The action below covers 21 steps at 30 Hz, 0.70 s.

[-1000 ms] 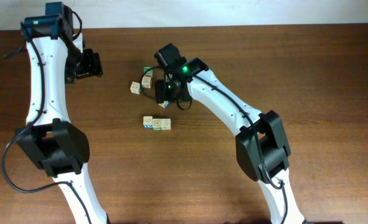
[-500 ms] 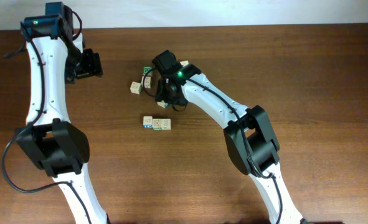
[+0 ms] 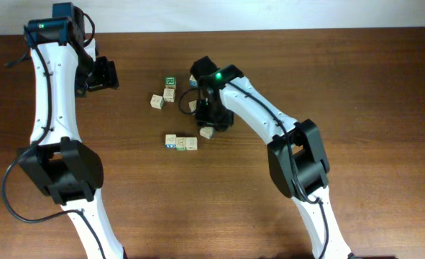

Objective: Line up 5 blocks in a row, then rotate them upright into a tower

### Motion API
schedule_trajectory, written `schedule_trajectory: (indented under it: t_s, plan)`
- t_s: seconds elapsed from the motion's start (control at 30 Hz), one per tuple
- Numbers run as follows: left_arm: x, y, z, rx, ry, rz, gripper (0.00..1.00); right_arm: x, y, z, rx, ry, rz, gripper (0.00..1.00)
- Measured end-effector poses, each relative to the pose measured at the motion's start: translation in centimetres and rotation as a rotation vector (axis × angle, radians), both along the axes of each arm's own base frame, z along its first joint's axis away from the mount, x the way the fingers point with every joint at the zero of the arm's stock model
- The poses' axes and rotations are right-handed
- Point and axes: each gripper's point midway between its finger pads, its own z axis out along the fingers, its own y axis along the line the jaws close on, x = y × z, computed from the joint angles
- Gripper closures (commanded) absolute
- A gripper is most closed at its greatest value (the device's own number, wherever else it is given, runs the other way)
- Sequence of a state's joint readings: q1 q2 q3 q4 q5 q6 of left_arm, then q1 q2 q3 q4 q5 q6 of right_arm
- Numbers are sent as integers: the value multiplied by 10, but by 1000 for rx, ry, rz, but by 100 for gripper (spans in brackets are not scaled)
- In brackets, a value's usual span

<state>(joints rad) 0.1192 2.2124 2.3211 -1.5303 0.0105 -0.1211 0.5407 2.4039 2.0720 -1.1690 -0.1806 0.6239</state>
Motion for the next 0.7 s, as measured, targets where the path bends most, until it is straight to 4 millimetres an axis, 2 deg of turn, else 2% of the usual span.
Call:
schedule_trajectory:
  t_s: [0.2, 0.37, 0.53, 0.7]
  plan:
    - [0, 0, 0, 0, 1, 0, 22, -20, -16, 0, -2, 101, 61, 55]
    - [-2, 0, 0, -1, 8, 0, 22, -28, -11, -1, 7, 115, 113, 56]
    - [-3, 0, 0, -1, 12, 0, 21, -38, 5, -10, 6, 109, 195, 58]
    - [-3, 0, 0, -1, 12, 0, 21, -41, 13, -12, 12, 98, 227, 63]
